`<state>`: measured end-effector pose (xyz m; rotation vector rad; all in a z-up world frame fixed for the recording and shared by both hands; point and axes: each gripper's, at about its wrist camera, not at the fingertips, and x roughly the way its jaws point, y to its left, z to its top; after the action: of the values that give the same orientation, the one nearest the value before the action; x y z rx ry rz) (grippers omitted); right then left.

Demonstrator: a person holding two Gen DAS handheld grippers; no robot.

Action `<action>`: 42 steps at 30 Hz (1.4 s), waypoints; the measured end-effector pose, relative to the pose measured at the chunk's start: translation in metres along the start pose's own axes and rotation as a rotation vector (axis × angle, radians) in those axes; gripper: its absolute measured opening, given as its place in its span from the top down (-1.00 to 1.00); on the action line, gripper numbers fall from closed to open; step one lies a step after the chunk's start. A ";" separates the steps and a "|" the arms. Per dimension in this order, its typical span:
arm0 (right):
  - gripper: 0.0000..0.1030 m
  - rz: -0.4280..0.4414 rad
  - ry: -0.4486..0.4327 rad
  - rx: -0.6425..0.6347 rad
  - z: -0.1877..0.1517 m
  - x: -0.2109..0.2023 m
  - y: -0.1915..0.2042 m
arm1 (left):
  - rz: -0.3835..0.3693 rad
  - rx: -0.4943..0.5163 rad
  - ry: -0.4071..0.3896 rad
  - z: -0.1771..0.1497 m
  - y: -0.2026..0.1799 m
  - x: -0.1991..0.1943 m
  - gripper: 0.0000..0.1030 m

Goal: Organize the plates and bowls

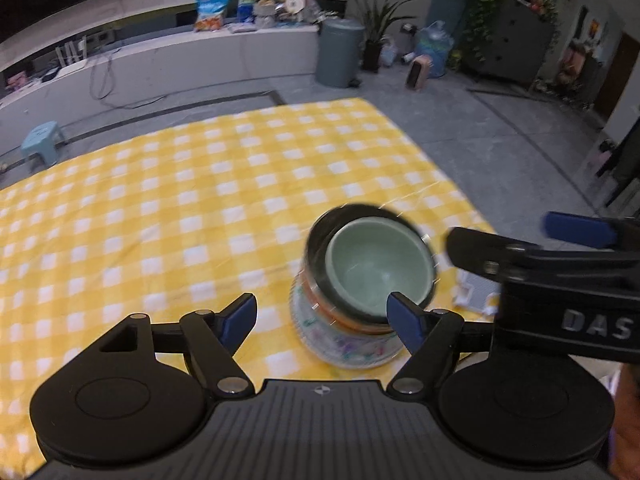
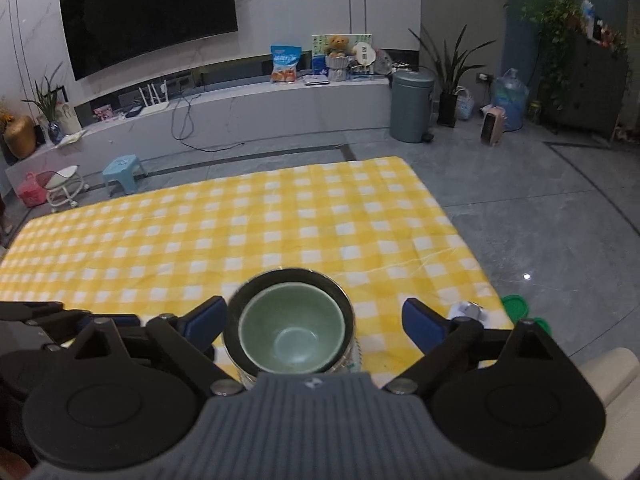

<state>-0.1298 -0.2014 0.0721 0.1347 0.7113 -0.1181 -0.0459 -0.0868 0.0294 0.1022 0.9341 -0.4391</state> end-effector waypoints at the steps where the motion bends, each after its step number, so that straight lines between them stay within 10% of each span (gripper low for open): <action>1: -0.95 -0.022 0.009 0.003 -0.004 0.001 0.000 | 0.012 0.001 0.008 -0.002 0.002 0.003 -0.70; 42: -0.95 -0.059 0.156 0.149 -0.059 0.048 -0.032 | 0.068 -0.051 0.073 -0.030 0.013 0.027 -0.74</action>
<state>-0.1369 -0.2259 -0.0063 0.2676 0.8627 -0.2191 -0.0496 -0.0752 -0.0114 0.1034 1.0102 -0.3504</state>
